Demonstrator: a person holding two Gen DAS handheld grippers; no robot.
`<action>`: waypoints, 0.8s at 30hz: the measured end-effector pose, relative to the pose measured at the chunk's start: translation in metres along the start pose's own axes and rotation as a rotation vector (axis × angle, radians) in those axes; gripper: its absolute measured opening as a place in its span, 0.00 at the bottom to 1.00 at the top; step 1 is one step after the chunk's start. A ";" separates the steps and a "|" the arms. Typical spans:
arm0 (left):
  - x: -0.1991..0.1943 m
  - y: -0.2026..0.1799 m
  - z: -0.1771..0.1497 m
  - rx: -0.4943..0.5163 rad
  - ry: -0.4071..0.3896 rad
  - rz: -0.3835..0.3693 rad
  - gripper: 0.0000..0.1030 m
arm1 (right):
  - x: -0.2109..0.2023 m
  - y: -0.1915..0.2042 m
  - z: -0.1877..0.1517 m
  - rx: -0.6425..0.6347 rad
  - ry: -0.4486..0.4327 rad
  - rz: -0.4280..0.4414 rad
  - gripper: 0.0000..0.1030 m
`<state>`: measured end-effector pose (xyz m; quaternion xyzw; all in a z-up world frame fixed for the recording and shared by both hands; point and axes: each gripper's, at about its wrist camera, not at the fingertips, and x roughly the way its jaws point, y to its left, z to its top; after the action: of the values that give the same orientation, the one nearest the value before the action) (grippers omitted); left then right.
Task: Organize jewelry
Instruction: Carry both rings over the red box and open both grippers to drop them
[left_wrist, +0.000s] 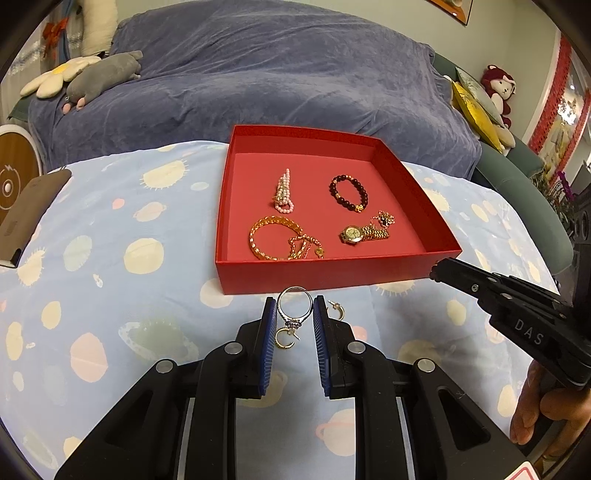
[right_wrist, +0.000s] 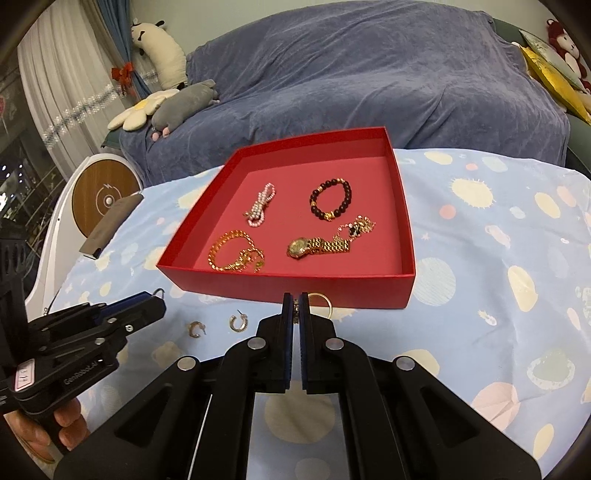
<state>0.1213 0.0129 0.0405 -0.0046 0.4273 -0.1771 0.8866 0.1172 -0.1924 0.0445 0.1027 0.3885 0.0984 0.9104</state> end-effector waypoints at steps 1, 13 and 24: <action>-0.002 0.000 0.005 0.002 -0.008 0.004 0.17 | -0.004 0.002 0.005 -0.008 -0.008 0.005 0.02; 0.021 0.003 0.106 0.019 -0.087 0.043 0.17 | 0.018 -0.004 0.093 -0.048 -0.084 -0.019 0.02; 0.093 0.013 0.133 -0.048 0.008 0.052 0.20 | 0.075 -0.029 0.106 0.007 -0.019 -0.032 0.08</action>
<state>0.2792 -0.0237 0.0526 -0.0138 0.4347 -0.1437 0.8890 0.2486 -0.2127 0.0571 0.1007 0.3819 0.0813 0.9151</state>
